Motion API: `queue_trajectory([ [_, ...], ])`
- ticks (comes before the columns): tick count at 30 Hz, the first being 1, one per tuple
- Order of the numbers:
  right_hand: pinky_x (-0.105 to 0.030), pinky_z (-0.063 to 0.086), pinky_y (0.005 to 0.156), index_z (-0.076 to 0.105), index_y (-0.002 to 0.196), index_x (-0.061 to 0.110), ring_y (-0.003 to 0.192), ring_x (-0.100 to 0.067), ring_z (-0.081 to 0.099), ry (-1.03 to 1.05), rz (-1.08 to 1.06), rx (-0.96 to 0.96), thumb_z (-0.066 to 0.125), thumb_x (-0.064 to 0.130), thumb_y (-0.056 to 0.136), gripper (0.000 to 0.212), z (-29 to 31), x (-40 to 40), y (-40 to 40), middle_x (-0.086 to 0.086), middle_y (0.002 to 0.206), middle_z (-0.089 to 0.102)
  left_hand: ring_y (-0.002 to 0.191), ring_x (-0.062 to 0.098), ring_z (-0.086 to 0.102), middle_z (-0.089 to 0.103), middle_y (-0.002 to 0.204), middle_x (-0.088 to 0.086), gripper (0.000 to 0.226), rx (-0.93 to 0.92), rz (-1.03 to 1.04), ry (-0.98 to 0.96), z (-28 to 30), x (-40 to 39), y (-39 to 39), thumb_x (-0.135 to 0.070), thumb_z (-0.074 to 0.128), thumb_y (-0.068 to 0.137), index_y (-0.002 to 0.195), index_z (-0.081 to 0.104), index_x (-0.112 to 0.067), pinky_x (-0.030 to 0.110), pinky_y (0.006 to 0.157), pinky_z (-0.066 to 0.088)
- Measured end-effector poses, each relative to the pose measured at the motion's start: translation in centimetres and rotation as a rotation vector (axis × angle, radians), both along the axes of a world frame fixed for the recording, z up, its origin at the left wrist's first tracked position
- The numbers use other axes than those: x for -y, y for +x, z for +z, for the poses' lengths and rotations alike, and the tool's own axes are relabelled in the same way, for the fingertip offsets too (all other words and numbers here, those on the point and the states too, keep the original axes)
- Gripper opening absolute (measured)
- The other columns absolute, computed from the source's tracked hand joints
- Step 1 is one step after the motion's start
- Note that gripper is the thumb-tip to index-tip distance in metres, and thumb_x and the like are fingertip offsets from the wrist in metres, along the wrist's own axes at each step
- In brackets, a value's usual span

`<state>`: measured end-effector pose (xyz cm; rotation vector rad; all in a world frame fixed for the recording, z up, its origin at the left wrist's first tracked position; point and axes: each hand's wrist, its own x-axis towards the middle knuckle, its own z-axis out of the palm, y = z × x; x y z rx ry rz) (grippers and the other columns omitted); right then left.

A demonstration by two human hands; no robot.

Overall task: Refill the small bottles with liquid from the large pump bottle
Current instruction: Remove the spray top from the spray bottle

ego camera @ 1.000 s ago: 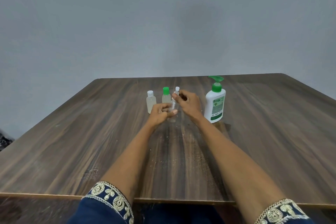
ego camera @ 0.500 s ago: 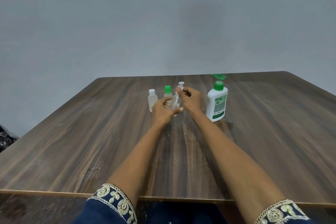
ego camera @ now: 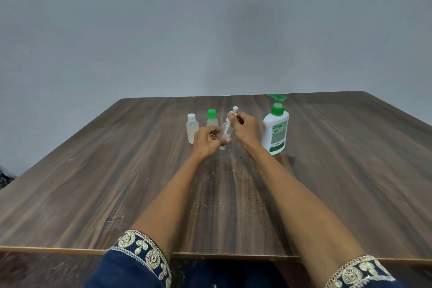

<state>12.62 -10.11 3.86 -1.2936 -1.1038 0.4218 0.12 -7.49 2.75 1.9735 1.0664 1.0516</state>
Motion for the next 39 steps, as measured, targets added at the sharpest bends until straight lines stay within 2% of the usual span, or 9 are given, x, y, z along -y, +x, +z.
queue_trajectory([
  [4, -0.014, 0.037, 0.059, 0.062, 0.078, 0.013, 0.056, 0.003, 0.044, 0.017, 0.059, -0.062, 0.056, 0.015, 0.097, 0.02, 0.0, 0.2, -0.1, 0.006, 0.063, 0.055, 0.092, 0.025, 0.063, 0.067, 0.094, 0.009, 0.025, 0.113, -0.132, -0.157, 0.4, 0.0, -0.9, -0.013, 0.072, 0.079, 0.102, 0.067, -0.004, 0.04, 0.09, 0.051],
  [8, -0.037, 0.05, 0.09, 0.068, 0.093, 0.016, 0.089, -0.016, 0.061, 0.028, 0.153, -0.199, 0.055, 0.013, 0.098, 0.015, 0.0, 0.1, 0.0, -0.012, 0.093, 0.07, 0.095, 0.022, 0.064, 0.067, 0.102, 0.013, 0.033, 0.205, -0.254, -0.374, 0.8, 0.3, -1.4, -0.006, 0.062, 0.086, 0.118, 0.059, 0.003, 0.033, 0.089, 0.053],
  [12, -0.04, 0.048, 0.1, 0.069, 0.101, 0.013, 0.097, -0.019, 0.063, -0.015, 0.219, -0.217, 0.059, 0.014, 0.096, 0.012, 0.2, 0.1, 0.2, -0.007, 0.099, 0.07, 0.085, 0.015, 0.064, 0.068, 0.092, 0.006, 0.029, 0.231, -0.188, -0.356, 0.3, 0.2, -1.4, -0.002, 0.06, 0.087, 0.116, 0.059, 0.004, 0.035, 0.089, 0.051],
  [18, -0.014, 0.048, 0.077, 0.068, 0.105, 0.019, 0.082, -0.009, 0.058, -0.028, 0.158, -0.226, 0.072, 0.023, 0.086, 0.02, 0.3, 0.1, -0.3, -0.001, 0.09, 0.064, 0.101, 0.03, 0.061, 0.064, 0.105, 0.021, 0.038, 0.252, -0.1, -0.282, 0.3, 0.3, -0.8, -0.002, 0.062, 0.086, 0.122, 0.054, 0.005, 0.043, 0.092, 0.051],
  [23, -0.017, 0.046, 0.077, 0.064, 0.117, 0.008, 0.085, -0.011, 0.057, -0.032, 0.026, -0.119, 0.065, 0.012, 0.091, 0.027, 0.2, -0.5, -0.4, -0.006, 0.098, 0.066, 0.102, 0.031, 0.062, 0.064, 0.111, 0.024, 0.036, 0.238, -0.092, -0.276, 0.1, 0.1, -0.7, -0.004, 0.062, 0.087, 0.121, 0.055, 0.004, 0.046, 0.093, 0.051],
  [26, -0.015, 0.046, 0.075, 0.063, 0.109, 0.009, 0.093, -0.014, 0.061, -0.036, -0.037, -0.105, 0.06, 0.009, 0.094, 0.015, -0.1, -0.6, -0.2, -0.009, 0.108, 0.069, 0.103, 0.031, 0.061, 0.063, 0.11, 0.024, 0.036, 0.227, -0.063, -0.261, 0.1, 0.0, -0.8, -0.004, 0.062, 0.086, 0.121, 0.055, 0.005, 0.047, 0.094, 0.05],
  [32, -0.016, 0.047, 0.071, 0.068, 0.1, 0.009, 0.078, -0.007, 0.059, -0.038, -0.037, -0.155, 0.077, 0.036, 0.08, 0.035, 0.3, -0.1, -1.2, 0.003, 0.087, 0.066, 0.095, 0.019, 0.058, 0.06, 0.097, 0.006, 0.037, 0.188, -0.003, -0.172, -0.4, 0.2, -0.4, -0.007, 0.065, 0.085, 0.12, 0.056, 0.0, 0.038, 0.093, 0.051],
  [36, -0.024, 0.049, 0.073, 0.069, 0.1, 0.009, 0.075, -0.009, 0.059, -0.048, -0.087, -0.099, 0.081, 0.033, 0.075, 0.037, 0.1, -0.3, -0.9, 0.001, 0.083, 0.066, 0.098, 0.015, 0.055, 0.059, 0.104, 0.006, 0.038, 0.094, -0.044, -0.118, -0.6, 0.5, -0.1, -0.009, 0.061, 0.088, 0.125, 0.054, -0.002, 0.026, 0.089, 0.046],
  [39, -0.023, 0.049, 0.072, 0.071, 0.092, 0.014, 0.072, -0.008, 0.061, -0.022, -0.071, -0.053, 0.081, 0.027, 0.077, 0.022, 0.0, -0.4, -0.7, 0.0, 0.08, 0.069, 0.102, 0.021, 0.058, 0.062, 0.111, 0.013, 0.037, 0.091, -0.057, -0.141, -0.7, 0.2, -0.4, -0.008, 0.059, 0.089, 0.125, 0.054, -0.001, 0.03, 0.091, 0.048],
])
